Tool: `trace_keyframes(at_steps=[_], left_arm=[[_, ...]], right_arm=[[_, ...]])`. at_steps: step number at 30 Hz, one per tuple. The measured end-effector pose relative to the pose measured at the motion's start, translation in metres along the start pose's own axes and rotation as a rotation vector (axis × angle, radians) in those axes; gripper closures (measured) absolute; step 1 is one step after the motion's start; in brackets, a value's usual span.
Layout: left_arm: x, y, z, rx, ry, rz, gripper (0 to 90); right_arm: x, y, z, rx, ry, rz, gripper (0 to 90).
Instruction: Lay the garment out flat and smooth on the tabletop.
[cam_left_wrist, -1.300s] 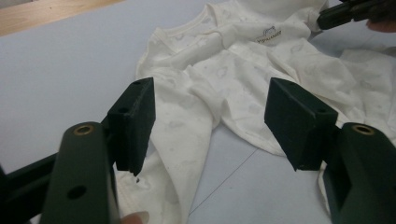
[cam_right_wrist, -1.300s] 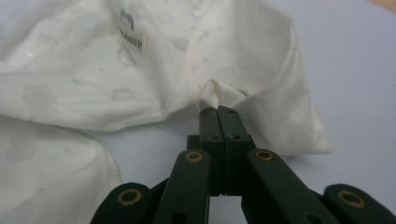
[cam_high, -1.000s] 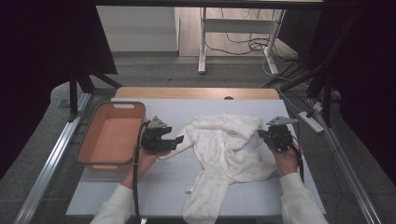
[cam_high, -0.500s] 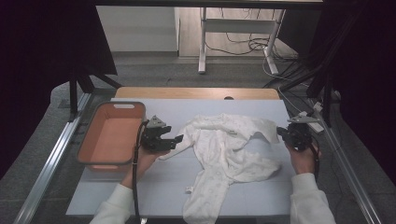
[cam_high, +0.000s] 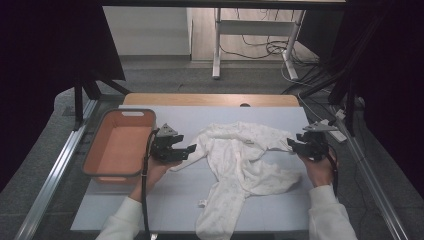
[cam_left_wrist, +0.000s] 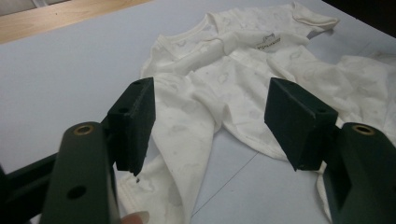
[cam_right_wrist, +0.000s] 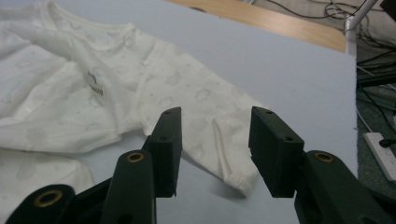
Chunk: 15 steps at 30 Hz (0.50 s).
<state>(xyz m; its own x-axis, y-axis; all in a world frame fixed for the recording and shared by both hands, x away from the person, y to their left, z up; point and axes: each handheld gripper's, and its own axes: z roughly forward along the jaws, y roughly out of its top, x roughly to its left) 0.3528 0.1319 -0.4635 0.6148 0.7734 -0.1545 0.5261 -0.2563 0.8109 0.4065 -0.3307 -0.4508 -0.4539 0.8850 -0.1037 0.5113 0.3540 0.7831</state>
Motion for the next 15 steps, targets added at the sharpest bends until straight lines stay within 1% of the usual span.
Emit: trace_keyframes(at_steps=[2,3,4,5,6,7,8,9,10,12,15], left_arm=[[0.000,0.000,0.000,0.001,0.000,-0.001,34.6],[0.000,0.000,0.000,0.001,0.000,-0.001,34.6],[0.000,0.000,0.001,0.004,-0.003,-0.004,34.6],[0.000,0.000,0.001,0.004,-0.003,-0.004,34.6],[0.000,-0.001,0.002,0.006,-0.005,-0.004,34.6],[-0.001,-0.001,0.003,0.008,-0.006,-0.004,34.6],[-0.001,-0.001,0.003,0.008,-0.006,-0.004,34.6],[-0.001,-0.001,0.003,0.011,-0.006,-0.004,34.6],[-0.001,-0.002,0.003,0.013,-0.006,-0.005,34.6],[-0.001,-0.002,0.004,0.015,-0.006,-0.005,34.6],[0.000,-0.003,0.004,0.017,-0.003,-0.005,34.6]], right_arm=[[0.000,-0.003,0.007,0.022,0.007,0.002,53.4],[0.000,-0.003,0.007,0.022,0.007,0.002,53.4],[-0.001,-0.005,0.013,0.041,0.016,0.008,52.5],[-0.001,-0.005,0.013,0.041,0.016,0.008,52.5],[-0.001,-0.008,0.022,0.066,0.014,0.006,52.5],[-0.001,-0.009,0.027,0.083,0.011,-0.001,52.6],[-0.001,-0.009,0.027,0.083,0.011,-0.001,52.6],[-0.002,-0.011,0.038,0.103,0.005,-0.008,53.2],[-0.002,-0.011,0.038,0.103,0.005,-0.008,53.2],[-0.003,-0.013,0.052,0.132,-0.015,-0.024,54.3],[-0.004,-0.017,0.061,0.167,-0.041,-0.041,55.6]])
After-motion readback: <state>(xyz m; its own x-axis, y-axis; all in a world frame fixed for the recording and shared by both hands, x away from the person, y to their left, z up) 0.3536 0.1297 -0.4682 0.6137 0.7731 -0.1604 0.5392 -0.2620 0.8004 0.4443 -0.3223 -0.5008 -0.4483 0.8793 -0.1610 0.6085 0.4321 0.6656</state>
